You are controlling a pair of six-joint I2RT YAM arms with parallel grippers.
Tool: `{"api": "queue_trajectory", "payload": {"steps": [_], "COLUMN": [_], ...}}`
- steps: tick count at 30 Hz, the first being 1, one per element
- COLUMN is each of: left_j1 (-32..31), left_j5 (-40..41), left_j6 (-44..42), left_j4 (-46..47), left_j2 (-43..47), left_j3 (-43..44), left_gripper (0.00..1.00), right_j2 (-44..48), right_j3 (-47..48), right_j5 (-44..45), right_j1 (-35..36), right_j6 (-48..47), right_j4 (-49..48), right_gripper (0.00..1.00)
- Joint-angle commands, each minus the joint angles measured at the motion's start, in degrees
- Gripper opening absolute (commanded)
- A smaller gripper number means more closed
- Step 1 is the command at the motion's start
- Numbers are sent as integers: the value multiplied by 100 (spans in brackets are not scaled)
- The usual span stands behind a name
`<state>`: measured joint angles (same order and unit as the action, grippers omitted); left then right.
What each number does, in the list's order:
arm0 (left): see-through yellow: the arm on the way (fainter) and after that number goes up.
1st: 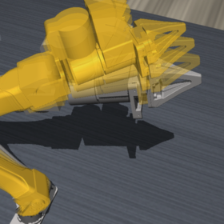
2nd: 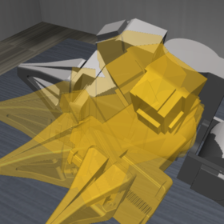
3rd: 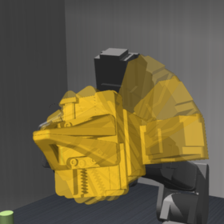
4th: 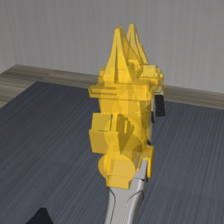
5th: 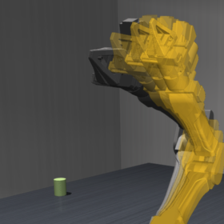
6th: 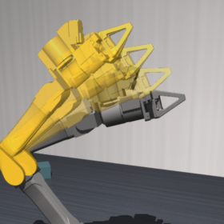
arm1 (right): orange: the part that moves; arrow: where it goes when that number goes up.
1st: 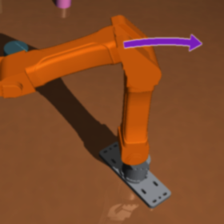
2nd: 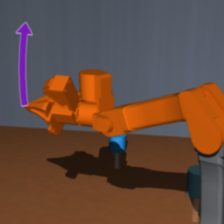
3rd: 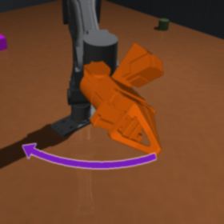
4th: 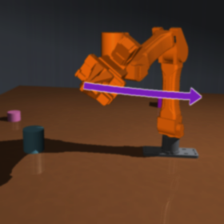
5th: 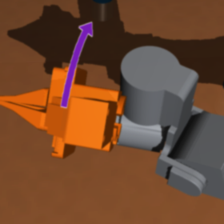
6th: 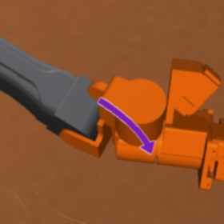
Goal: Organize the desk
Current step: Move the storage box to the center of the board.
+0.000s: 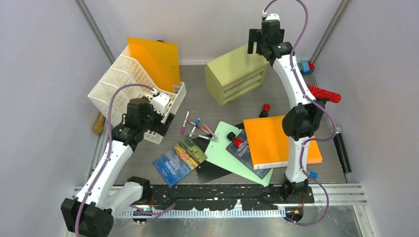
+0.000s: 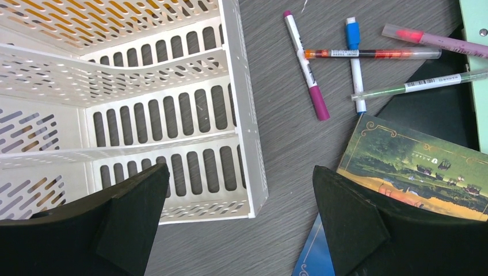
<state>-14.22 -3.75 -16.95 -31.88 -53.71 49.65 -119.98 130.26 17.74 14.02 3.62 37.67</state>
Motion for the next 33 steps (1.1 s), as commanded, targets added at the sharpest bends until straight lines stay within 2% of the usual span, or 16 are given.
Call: {"api": "queue_trajectory", "payload": {"steps": [1,4,10,16,33], "left_j1": [16,16,16,16,16], "left_j5": [-141,-152,-158,-169,-170], "left_j6": [-3,11,47,53,34], "left_j4": [328,320,327,375,359], "left_j2": [-24,-51,-74,-93,31], "left_j3": [-60,-61,-93,-143,-188], "left_gripper": [100,100,100,100,100], "right_j2": [-258,-515,-778,-947,-1094], "right_j3": [660,749,632,530,-196], "right_j5": [-339,-524,-1451,-1682,-3282], "right_j1": [-143,-328,-782,-959,-1042], "right_j6": [650,900,1715,1869,2382], "right_j4": [-204,-273,-702,-776,-1053], "right_gripper": [99,100,100,100,99]}}
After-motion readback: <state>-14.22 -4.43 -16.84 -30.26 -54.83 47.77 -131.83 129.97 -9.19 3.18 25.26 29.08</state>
